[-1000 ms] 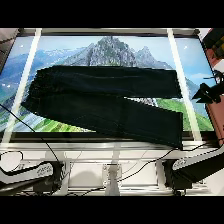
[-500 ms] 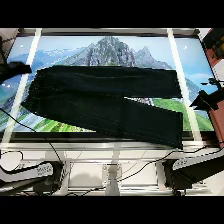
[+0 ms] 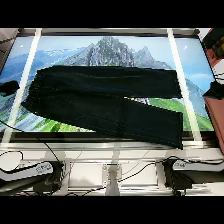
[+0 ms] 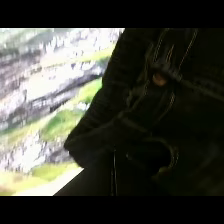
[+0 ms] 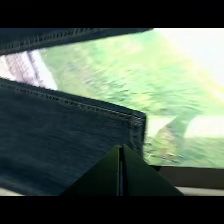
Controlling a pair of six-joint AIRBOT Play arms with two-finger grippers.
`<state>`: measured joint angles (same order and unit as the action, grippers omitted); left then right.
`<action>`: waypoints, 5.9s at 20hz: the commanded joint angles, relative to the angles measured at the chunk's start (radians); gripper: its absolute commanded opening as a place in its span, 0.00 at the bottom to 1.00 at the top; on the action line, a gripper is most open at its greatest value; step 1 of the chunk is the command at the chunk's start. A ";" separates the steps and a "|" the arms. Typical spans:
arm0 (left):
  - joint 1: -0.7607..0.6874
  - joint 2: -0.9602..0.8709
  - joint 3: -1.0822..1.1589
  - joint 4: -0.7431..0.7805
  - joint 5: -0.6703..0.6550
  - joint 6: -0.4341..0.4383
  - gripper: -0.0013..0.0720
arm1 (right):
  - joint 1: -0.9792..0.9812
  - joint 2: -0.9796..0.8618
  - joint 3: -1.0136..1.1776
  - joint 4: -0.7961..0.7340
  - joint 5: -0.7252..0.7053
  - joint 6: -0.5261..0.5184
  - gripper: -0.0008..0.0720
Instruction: Fold the clothes and pants, and hang the long-sleeved shirts on hangers.
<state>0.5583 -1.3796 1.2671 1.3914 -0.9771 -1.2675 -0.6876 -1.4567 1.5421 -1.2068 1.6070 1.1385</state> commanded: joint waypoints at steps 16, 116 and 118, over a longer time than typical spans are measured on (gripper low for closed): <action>0.276 -0.206 -0.263 -0.665 0.058 0.423 0.67 | -0.129 0.394 -0.550 0.039 -0.159 0.107 0.54; 0.128 0.045 -0.257 -0.461 0.110 0.136 0.07 | 0.034 0.323 -0.990 0.540 -0.818 0.160 0.04; 0.128 0.089 -0.257 -0.461 0.109 0.136 0.07 | 0.034 0.356 -0.953 0.539 -0.825 0.159 0.04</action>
<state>0.6865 -1.3437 1.0096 0.9333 -0.8639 -1.1267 -0.6533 -1.1454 0.5430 -0.6811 0.7773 1.2980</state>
